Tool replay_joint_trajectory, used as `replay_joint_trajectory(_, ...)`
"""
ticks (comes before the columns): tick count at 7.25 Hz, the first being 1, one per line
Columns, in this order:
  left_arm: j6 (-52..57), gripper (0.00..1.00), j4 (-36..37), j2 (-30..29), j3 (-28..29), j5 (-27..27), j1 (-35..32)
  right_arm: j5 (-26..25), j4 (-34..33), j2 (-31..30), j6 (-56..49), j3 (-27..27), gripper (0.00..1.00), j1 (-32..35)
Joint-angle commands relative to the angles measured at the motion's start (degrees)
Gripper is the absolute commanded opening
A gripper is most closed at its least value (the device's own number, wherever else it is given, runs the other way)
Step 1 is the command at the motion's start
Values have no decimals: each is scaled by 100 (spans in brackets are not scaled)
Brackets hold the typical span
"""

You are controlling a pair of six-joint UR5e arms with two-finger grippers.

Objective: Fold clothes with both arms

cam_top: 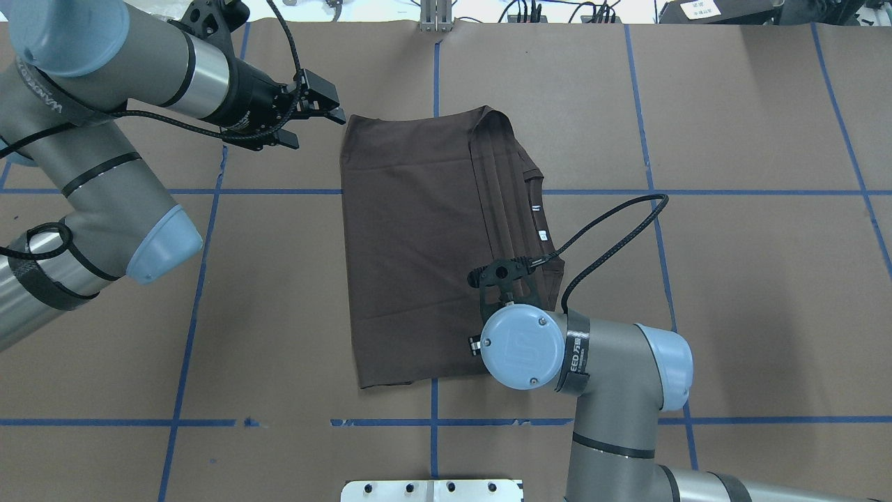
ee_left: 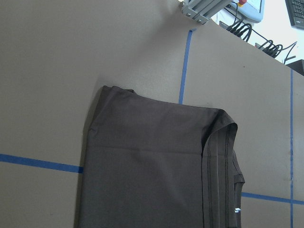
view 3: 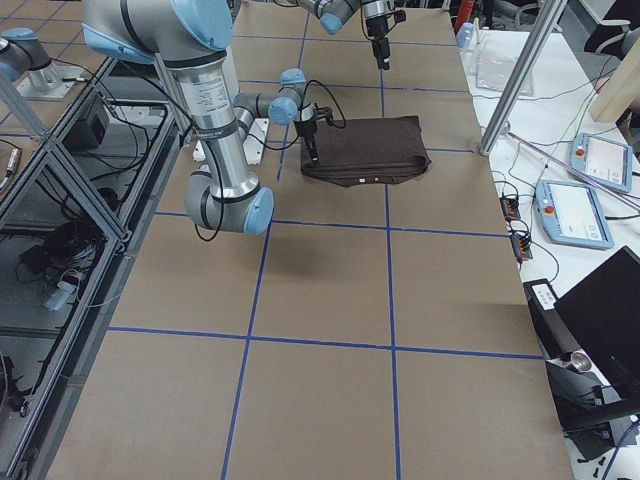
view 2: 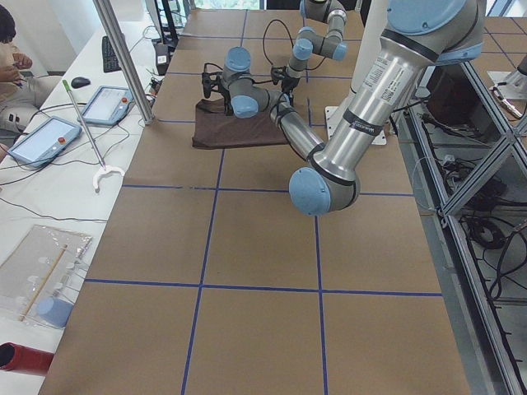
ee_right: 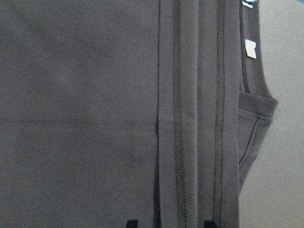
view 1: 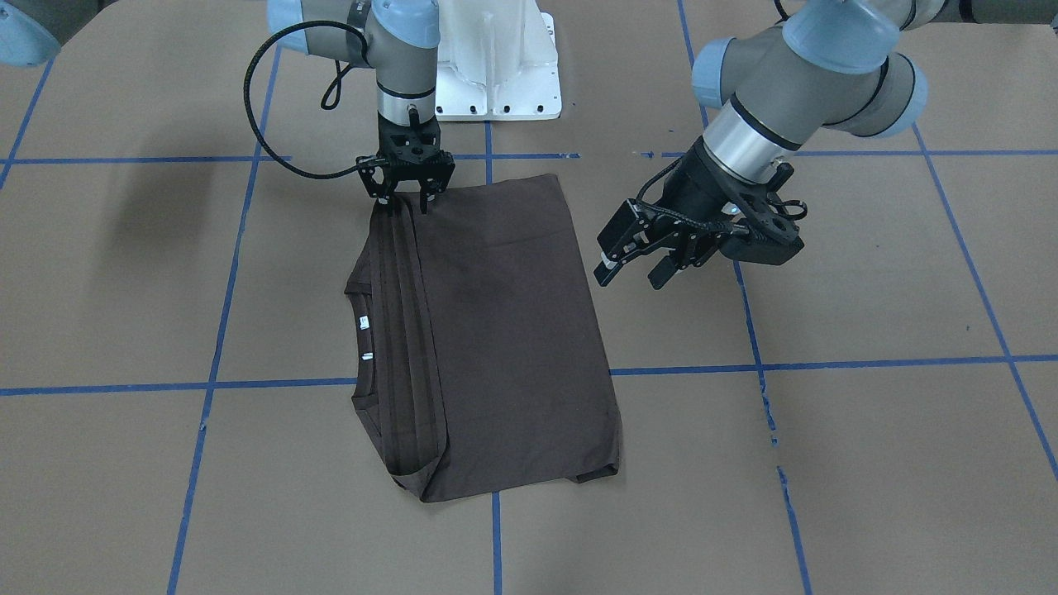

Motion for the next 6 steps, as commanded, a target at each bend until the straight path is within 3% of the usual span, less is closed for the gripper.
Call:
replay_joint_trajectory(1,0,87,-3,101,-60,0,0,-109,-15,-46,2,-3,34,-133)
replay_joint_trajectory(2,-52,87,-3,102,-95,0,0,-109,-23,-72,2,-3,14,-133)
replay_joint_trajectory(3,-122,87,-3,102,-95,0,8,-109,-15,-107,2,5,1,-125)
replay_joint_trajectory(6,-123,87,-3,111,-95,0,8,-92,-23,-195,-7,162,0,-2)
